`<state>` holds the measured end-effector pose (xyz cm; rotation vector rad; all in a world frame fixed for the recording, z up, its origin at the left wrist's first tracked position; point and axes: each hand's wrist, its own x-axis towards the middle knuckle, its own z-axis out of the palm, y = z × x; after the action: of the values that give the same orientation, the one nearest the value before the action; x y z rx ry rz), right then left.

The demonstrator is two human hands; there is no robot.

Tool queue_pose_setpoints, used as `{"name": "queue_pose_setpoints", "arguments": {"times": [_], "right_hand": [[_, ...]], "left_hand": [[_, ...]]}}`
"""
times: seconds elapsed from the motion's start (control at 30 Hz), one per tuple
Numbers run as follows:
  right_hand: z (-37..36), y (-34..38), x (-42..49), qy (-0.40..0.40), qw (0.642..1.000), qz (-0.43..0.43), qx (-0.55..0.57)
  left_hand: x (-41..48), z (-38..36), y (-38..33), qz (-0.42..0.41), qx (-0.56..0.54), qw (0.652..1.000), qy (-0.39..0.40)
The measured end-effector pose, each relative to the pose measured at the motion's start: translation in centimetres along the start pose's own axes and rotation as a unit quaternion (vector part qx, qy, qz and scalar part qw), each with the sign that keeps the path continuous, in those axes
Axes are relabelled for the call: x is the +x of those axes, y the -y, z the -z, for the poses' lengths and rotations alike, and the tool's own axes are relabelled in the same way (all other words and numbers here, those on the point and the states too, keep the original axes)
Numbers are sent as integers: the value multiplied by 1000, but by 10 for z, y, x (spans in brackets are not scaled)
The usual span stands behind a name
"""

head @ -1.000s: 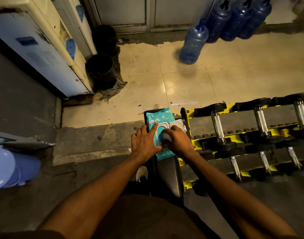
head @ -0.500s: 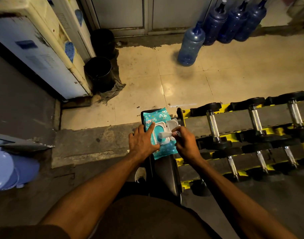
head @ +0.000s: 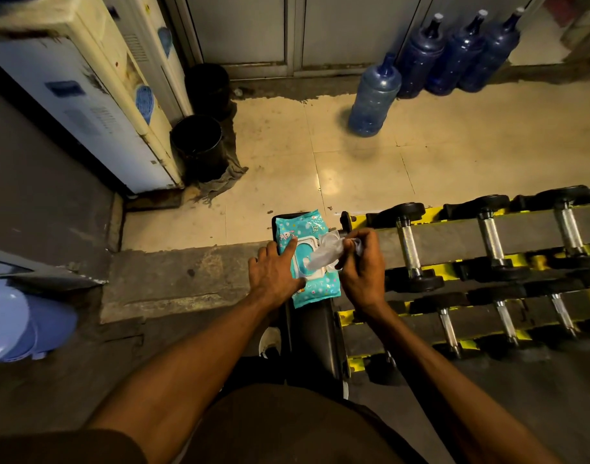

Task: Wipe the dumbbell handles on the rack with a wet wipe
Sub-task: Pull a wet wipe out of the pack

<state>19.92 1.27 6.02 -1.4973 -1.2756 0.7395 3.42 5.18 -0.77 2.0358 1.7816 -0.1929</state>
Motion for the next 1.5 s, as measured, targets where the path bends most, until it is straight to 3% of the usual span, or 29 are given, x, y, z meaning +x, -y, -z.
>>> {"name": "queue_pose_setpoints", "arguments": {"times": [0.13, 0.23, 0.37, 0.47, 0.63, 0.77, 0.9, 0.97, 1.13, 1.23, 1.37, 1.5], "right_hand": [[10, 9, 15, -33, 999, 14, 0], [17, 10, 12, -23, 998, -43, 32], [33, 4, -9, 39, 984, -154, 85], [51, -3, -23, 90, 973, -184, 107], [81, -17, -53, 85, 963, -240, 90], [96, -37, -87, 83, 966, -244, 37], [110, -42, -124, 130, 950, -281, 42], [116, -39, -137, 140, 928, -331, 93], [131, -31, -167, 126, 848, -466, 219], [144, -25, -187, 112, 853, -457, 227], [165, -28, -213, 72, 857, -462, 216], [191, -47, -225, 42, 823, -503, 260]], "left_hand": [[-2, -1, 0, -2, -9, 1000, 0], [-12, -2, -6, 3, -34, 999, -39], [-36, -3, -26, -79, -186, 972, -118], [-60, -1, -50, -129, -292, 943, -92], [-100, -17, -83, -29, -450, 889, -79], [-137, -39, -104, 103, -558, 817, -105], [-172, -53, -122, 168, -645, 744, -49], [-185, -56, -126, 161, -638, 752, -38], [-217, -62, -132, 53, -561, 826, -22], [-236, -70, -134, -18, -529, 848, -11], [-258, -83, -140, -46, -493, 869, -29], [-268, -94, -160, -88, -499, 861, 38]]}}
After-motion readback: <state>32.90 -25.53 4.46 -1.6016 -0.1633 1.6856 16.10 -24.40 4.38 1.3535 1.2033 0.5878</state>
